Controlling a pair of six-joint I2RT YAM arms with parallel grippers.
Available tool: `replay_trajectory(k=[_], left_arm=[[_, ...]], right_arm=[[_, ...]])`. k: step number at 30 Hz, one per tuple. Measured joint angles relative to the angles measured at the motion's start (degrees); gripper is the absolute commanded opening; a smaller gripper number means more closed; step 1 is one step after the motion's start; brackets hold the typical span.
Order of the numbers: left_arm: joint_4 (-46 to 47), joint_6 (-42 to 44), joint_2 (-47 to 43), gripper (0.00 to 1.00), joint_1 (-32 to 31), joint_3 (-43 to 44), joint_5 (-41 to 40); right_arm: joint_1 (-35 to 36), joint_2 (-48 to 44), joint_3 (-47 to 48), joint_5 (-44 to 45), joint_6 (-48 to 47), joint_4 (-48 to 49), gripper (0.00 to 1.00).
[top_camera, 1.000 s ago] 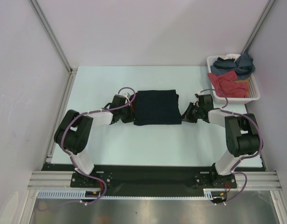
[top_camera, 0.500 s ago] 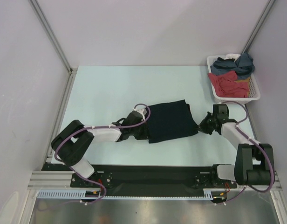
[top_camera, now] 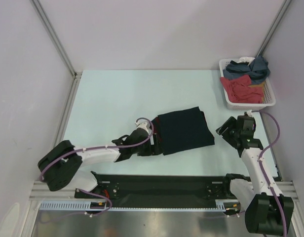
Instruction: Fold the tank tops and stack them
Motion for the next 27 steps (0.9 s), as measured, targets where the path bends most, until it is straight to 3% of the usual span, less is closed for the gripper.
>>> replay_trajectory(k=[3,6,9,13,17,20,23,24,25,27], left_arm=[[-4.7,0.5,-4.2,0.86,0.0,-0.9,-2.7],[-8.5,1.2,-8.2,0.87,0.0,-0.9,-4.8],[-11.3,2.1,-11.3,0.87,0.1,-0.9,-6.5],[-14.0,3.0,-14.3,0.87,0.8,-0.9,-7.4],[-16.1,4.0,-16.2,0.87,1.9,-0.9,-8.2],[-17.4,4.5,-17.6,0.87,2.3,-0.9,-8.5],[-17.8,5.1,-18.6,0.87,2.4,-0.9,-8.7],[-17.8,5.4,-18.8,0.86,2.5,-0.9,-8.7],[-17.8,5.5,-18.8,0.86,2.5,-0.9,-8.6],[-17.9,5.7,-18.8,0.86,2.6,-0.9,-8.6]], right_arm=[[1.5,3.7,0.7,-1.9,-3.3,1.5,0.69],[3.7,11.9,3.7,-3.1,-6.7,2.6,0.79],[7.5,19.4,7.7,-2.7,-9.3,3.6,0.79],[13.2,28.5,13.2,0.0,-11.4,5.5,0.73],[14.5,32.6,14.2,2.5,-11.8,6.8,0.66],[14.5,34.5,14.2,3.9,-11.8,6.9,0.58],[14.6,36.0,14.2,4.5,-11.8,7.0,0.4],[14.6,36.3,14.1,4.5,-11.7,7.1,0.18],[14.6,36.3,14.1,4.6,-12.0,7.0,0.06],[14.3,36.3,13.9,4.4,-11.0,7.0,0.0]])
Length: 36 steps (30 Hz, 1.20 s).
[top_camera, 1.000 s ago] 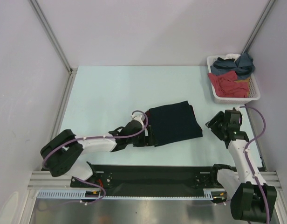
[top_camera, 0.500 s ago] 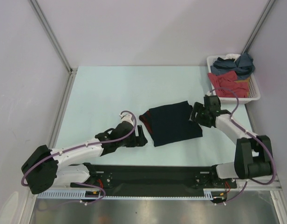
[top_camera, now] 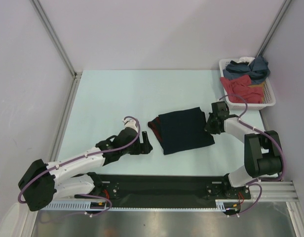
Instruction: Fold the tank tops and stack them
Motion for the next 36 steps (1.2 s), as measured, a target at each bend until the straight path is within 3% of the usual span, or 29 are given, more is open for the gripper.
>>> replay_trajectory(k=[5,11,12,17,20,25,26,28,29,31,36], left_arm=[[0.3,0.7,0.0,0.86,0.0,0.0,0.8],[1.0,1.3,0.0,0.86,0.0,0.0,2.1],[1.0,1.3,0.0,0.86,0.0,0.0,2.2],[0.8,1.4,-1.8,0.86,0.0,-0.5,2.4],[0.4,1.5,-3.7,0.86,0.0,-0.9,2.1],[-0.8,2.3,-5.2,0.86,0.7,-0.9,1.7],[-1.0,2.4,-5.3,0.86,1.1,-0.9,1.7],[-1.5,2.6,-5.6,0.86,1.8,-0.9,1.7],[-1.9,2.8,-5.8,0.86,2.2,-0.9,1.7],[-2.7,3.1,-6.4,0.86,2.8,-0.9,1.7],[-4.2,3.9,-8.3,0.86,4.3,-0.9,1.7]], right_arm=[[-8.3,-4.6,-4.4,-1.3,1.9,-0.2,0.05],[-19.4,-14.9,-7.4,2.3,2.5,-4.9,0.45],[-20.8,-15.5,-7.1,3.1,2.9,-5.6,0.57],[-22.3,-16.0,-5.1,6.8,4.5,-9.0,0.65],[-16.2,-17.4,-3.5,10.7,4.6,-11.0,0.65],[1.7,-16.2,3.7,13.2,4.4,-11.6,0.7],[5.4,-14.3,6.0,14.1,4.5,-12.0,0.73],[12.2,-9.4,10.4,15.5,5.1,-12.0,0.92],[15.7,-6.2,13.0,16.6,5.5,-12.7,0.94],[21.5,0.5,18.5,18.2,6.3,-13.6,0.94],[29.8,15.4,29.7,22.1,8.2,-16.8,0.83]])
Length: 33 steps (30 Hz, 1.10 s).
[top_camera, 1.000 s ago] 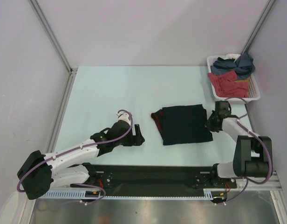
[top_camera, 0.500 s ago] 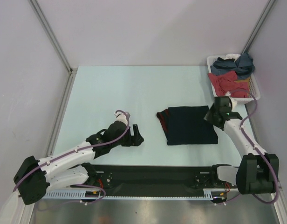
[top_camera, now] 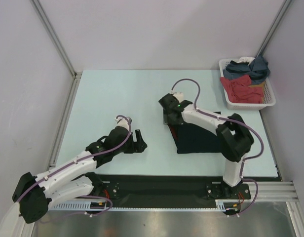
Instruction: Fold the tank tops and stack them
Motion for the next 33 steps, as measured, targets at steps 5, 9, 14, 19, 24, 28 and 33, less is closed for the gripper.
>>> replay_trajectory(k=[5,9,14,19,24,28,33], left_arm=[[-1.1,0.5,-1.3,0.86,1.2,0.0,0.0],[-1.6,0.9,-2.0,0.86,2.0,0.0,0.1],[-1.7,1.0,-2.2,0.86,2.3,0.0,0.1],[-1.4,1.0,-1.8,0.86,2.4,0.0,0.6],[-0.7,1.0,-1.4,0.86,2.4,0.0,1.5],[-0.5,1.0,-1.4,0.86,2.4,0.0,1.8],[-0.5,1.0,-1.4,0.86,2.4,0.0,1.9]], right_arm=[[4.3,11.4,9.0,4.0,2.1,-4.9,0.82],[5.9,15.6,10.4,6.7,3.9,-7.6,0.81],[6.1,15.5,9.6,10.0,6.0,-9.0,0.72],[5.0,11.8,2.9,13.0,8.3,-7.8,0.7],[2.6,5.5,-6.5,14.2,8.5,-5.6,0.64],[0.4,0.4,-13.6,14.5,7.6,-3.4,0.63],[-4.8,-5.8,-20.4,12.0,5.9,-1.0,0.62]])
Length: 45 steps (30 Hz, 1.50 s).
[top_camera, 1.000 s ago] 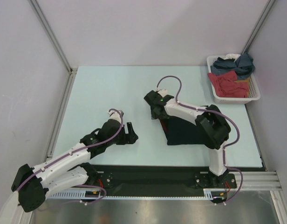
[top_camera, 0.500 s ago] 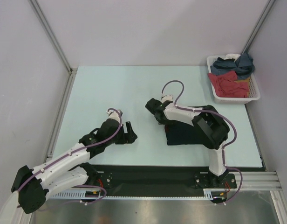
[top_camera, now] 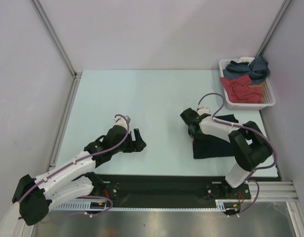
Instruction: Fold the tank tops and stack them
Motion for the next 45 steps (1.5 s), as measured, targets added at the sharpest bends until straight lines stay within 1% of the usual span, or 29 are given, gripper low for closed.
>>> replay_trajectory(k=[3,7,12,16,21,28,31,32,33,35,36,39,45], left_arm=[[0.0,0.0,0.0,0.86,0.0,0.0,0.2],[-0.1,0.0,-0.3,0.86,0.0,0.0,0.2],[0.0,0.0,-0.3,0.86,0.0,0.0,0.7],[-0.1,0.4,-0.3,0.86,0.0,0.0,1.2],[-0.6,0.5,-0.9,0.86,0.0,0.0,1.2],[-0.8,1.1,-0.3,0.86,0.0,0.1,1.2],[-1.0,1.9,0.8,0.86,0.0,0.5,1.2],[-1.1,2.0,1.0,0.86,0.0,0.5,1.2],[-1.2,2.1,1.2,0.86,0.0,0.6,1.2],[-1.1,2.2,1.6,0.86,0.0,0.8,1.2],[-1.1,2.2,1.8,0.86,0.0,0.9,1.2],[-1.1,2.2,2.1,0.86,0.0,1.0,1.2],[-1.9,2.4,2.6,0.86,0.0,2.3,0.3]], right_arm=[[-4.7,-3.3,-3.1,-3.2,-2.0,0.8,0.56],[-9.4,-5.1,-4.2,-5.0,-4.7,0.5,0.58],[-11.2,-6.0,-4.3,-4.4,-8.1,-0.5,0.59],[-12.2,-5.7,-4.2,-2.6,-12.0,0.2,0.6],[-15.6,-3.1,-3.8,-0.3,-16.0,1.6,0.59],[-18.1,-0.4,-3.5,5.4,-20.7,4.1,0.6],[-16.9,-0.1,-3.4,6.4,-21.7,4.4,0.64],[-16.0,-0.1,-3.4,6.6,-21.9,4.5,0.72],[-14.8,-0.2,-3.4,6.6,-22.1,4.5,0.77],[-11.9,-1.1,-3.3,6.3,-22.5,4.2,0.86],[-10.9,-1.8,-3.2,5.0,-22.1,4.0,0.88],[-8.5,-3.7,-2.7,1.1,-21.6,3.2,0.88],[-9.0,-11.8,-0.3,-7.7,-21.8,1.0,0.88]])
